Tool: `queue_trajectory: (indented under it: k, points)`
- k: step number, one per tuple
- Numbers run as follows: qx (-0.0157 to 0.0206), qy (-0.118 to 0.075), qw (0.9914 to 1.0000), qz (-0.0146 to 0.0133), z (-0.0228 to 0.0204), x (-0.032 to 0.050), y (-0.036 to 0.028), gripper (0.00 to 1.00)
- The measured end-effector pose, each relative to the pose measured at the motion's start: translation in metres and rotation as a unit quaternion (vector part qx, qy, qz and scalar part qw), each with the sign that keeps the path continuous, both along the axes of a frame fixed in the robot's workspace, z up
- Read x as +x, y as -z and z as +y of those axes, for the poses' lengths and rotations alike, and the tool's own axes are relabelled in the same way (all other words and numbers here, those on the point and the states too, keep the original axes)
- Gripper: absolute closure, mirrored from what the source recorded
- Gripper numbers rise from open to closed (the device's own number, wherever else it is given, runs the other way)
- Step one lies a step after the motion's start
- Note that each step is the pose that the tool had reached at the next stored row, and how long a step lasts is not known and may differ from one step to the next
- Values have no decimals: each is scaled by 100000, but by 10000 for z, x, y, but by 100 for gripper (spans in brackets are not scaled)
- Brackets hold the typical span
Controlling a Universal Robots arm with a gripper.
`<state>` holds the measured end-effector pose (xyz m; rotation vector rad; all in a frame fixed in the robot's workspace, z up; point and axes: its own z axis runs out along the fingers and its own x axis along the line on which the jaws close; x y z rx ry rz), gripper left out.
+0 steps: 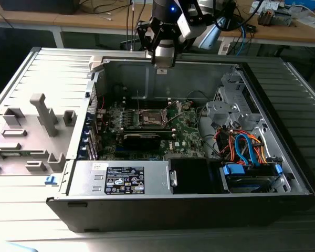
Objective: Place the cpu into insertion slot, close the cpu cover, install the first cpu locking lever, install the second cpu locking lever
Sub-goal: 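Place the cpu into insertion slot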
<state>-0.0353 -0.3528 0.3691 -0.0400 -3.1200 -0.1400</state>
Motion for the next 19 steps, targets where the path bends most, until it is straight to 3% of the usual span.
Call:
queue_trajectory:
  k: [16, 19]
  points:
    - [-266, 1, 100000, 2, 0, -6, 43, 45]
    - [-294, 1, 100000, 3, 0, -6, 76, 45]
